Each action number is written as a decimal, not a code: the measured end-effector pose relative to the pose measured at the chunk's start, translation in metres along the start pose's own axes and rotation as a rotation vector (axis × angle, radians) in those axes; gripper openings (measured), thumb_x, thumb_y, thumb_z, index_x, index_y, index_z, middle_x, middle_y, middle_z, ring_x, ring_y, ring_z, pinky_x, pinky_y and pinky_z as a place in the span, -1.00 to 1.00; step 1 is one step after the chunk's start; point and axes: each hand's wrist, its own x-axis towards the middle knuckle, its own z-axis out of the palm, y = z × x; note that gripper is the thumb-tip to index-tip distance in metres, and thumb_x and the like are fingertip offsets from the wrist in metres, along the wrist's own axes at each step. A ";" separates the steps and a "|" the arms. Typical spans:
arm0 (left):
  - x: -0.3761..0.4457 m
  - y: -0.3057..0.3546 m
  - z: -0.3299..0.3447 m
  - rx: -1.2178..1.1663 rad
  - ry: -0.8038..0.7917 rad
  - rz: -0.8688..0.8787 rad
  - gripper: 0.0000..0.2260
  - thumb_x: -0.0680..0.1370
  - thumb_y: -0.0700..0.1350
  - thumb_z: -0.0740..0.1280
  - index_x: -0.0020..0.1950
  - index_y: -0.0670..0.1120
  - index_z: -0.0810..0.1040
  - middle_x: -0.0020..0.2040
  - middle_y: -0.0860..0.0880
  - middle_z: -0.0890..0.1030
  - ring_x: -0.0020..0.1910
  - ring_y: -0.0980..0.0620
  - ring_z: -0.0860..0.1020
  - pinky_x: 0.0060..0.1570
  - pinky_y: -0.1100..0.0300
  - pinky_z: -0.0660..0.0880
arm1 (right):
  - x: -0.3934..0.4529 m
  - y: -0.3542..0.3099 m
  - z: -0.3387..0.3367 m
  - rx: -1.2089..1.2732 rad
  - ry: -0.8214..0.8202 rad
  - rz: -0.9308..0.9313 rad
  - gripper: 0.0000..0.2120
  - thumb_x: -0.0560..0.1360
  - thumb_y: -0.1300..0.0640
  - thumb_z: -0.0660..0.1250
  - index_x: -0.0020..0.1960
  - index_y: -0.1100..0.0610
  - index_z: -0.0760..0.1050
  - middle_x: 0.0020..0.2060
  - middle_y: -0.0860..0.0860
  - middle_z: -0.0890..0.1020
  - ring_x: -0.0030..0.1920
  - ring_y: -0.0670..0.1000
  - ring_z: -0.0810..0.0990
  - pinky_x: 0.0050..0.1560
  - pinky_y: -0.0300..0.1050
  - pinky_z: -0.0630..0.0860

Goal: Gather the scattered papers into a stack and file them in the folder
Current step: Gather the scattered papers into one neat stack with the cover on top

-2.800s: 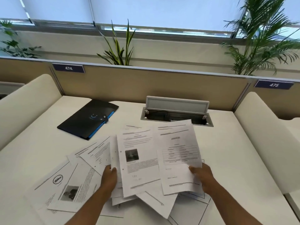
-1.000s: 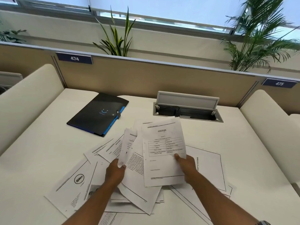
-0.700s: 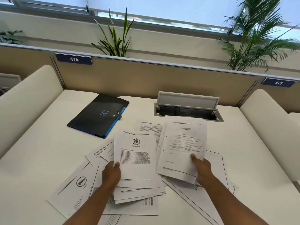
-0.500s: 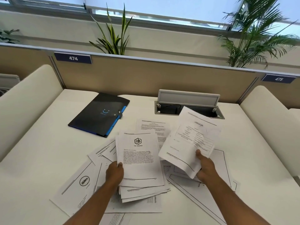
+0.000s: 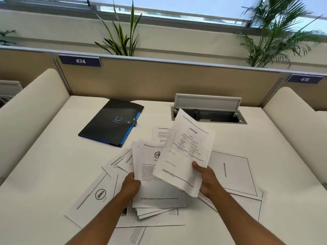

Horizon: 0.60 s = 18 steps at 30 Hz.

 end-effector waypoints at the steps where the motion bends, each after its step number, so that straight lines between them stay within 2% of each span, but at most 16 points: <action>1: 0.000 0.000 -0.001 0.002 -0.004 -0.002 -0.62 0.49 -0.32 0.22 0.29 -0.13 0.50 0.11 -0.08 0.63 0.06 -0.09 0.60 0.11 0.02 0.57 | 0.000 -0.005 0.007 0.002 -0.030 -0.014 -0.65 0.54 0.28 0.43 0.31 0.12 0.60 0.11 0.07 0.75 0.04 0.10 0.76 -0.05 0.02 0.68; 3: 0.001 0.001 -0.002 0.009 -0.003 -0.001 -0.62 0.50 -0.33 0.22 0.30 -0.15 0.49 0.14 -0.11 0.62 0.07 -0.10 0.59 0.13 0.03 0.56 | -0.001 -0.015 0.019 0.007 -0.084 -0.034 -0.62 0.54 0.27 0.42 0.35 0.13 0.58 0.19 0.10 0.72 0.18 0.17 0.70 0.18 0.16 0.62; 5: 0.000 0.004 0.000 0.010 -0.010 0.010 -0.65 0.51 -0.34 0.24 0.29 -0.16 0.48 0.13 -0.10 0.60 0.06 -0.09 0.57 0.15 0.05 0.54 | -0.002 -0.024 0.028 0.014 -0.116 -0.042 -0.62 0.55 0.25 0.43 0.36 0.12 0.58 0.22 0.11 0.71 0.24 0.20 0.66 0.31 0.25 0.54; 8: -0.004 0.009 0.003 0.002 -0.040 0.043 -0.67 0.52 -0.31 0.29 0.27 -0.12 0.48 0.02 -0.01 0.59 -0.04 0.03 0.55 0.04 0.12 0.51 | 0.000 -0.030 0.032 -0.010 -0.124 -0.063 -0.61 0.53 0.22 0.45 0.35 0.10 0.59 0.22 0.10 0.71 0.24 0.20 0.66 0.32 0.27 0.53; 10: -0.006 0.010 0.004 0.004 -0.045 0.042 -0.66 0.52 -0.31 0.27 0.29 -0.13 0.46 0.00 -0.01 0.56 -0.03 0.03 0.54 0.01 0.13 0.49 | 0.002 -0.025 0.027 -0.049 -0.111 -0.050 -0.61 0.53 0.22 0.45 0.34 0.11 0.60 0.20 0.11 0.72 0.23 0.21 0.67 0.31 0.28 0.54; 12: -0.007 0.009 0.003 0.004 -0.041 0.028 -0.63 0.52 -0.31 0.25 0.33 -0.16 0.44 0.09 -0.08 0.57 0.06 -0.06 0.55 0.08 0.07 0.52 | 0.006 -0.015 0.017 -0.157 -0.029 -0.033 -0.63 0.53 0.26 0.46 0.33 0.16 0.60 0.17 0.12 0.72 0.18 0.21 0.68 0.24 0.19 0.59; 14: -0.007 0.009 0.002 -0.008 -0.049 0.022 -0.60 0.51 -0.33 0.24 0.36 -0.17 0.43 0.10 -0.08 0.57 0.04 -0.06 0.56 0.09 0.06 0.53 | 0.010 -0.001 0.004 -0.340 0.075 -0.008 -0.64 0.51 0.29 0.48 0.31 0.23 0.61 0.12 0.15 0.73 0.12 0.20 0.69 0.18 0.13 0.61; 16: -0.007 0.010 0.001 -0.026 -0.053 0.004 -0.62 0.55 -0.32 0.21 0.38 -0.19 0.42 0.16 -0.10 0.59 0.05 -0.08 0.58 0.14 0.03 0.54 | 0.014 0.013 -0.009 -0.509 0.106 0.005 -0.63 0.51 0.32 0.49 0.31 0.27 0.60 0.15 0.20 0.71 0.13 0.23 0.68 0.27 0.21 0.58; 18: -0.007 0.013 0.002 -0.050 -0.054 -0.033 -0.66 0.66 -0.15 0.17 0.42 -0.19 0.39 0.31 -0.16 0.55 0.20 -0.15 0.55 0.26 -0.07 0.50 | 0.015 0.023 -0.017 -0.644 0.083 -0.007 -0.64 0.51 0.33 0.47 0.30 0.26 0.61 0.17 0.20 0.71 0.14 0.22 0.68 0.31 0.22 0.56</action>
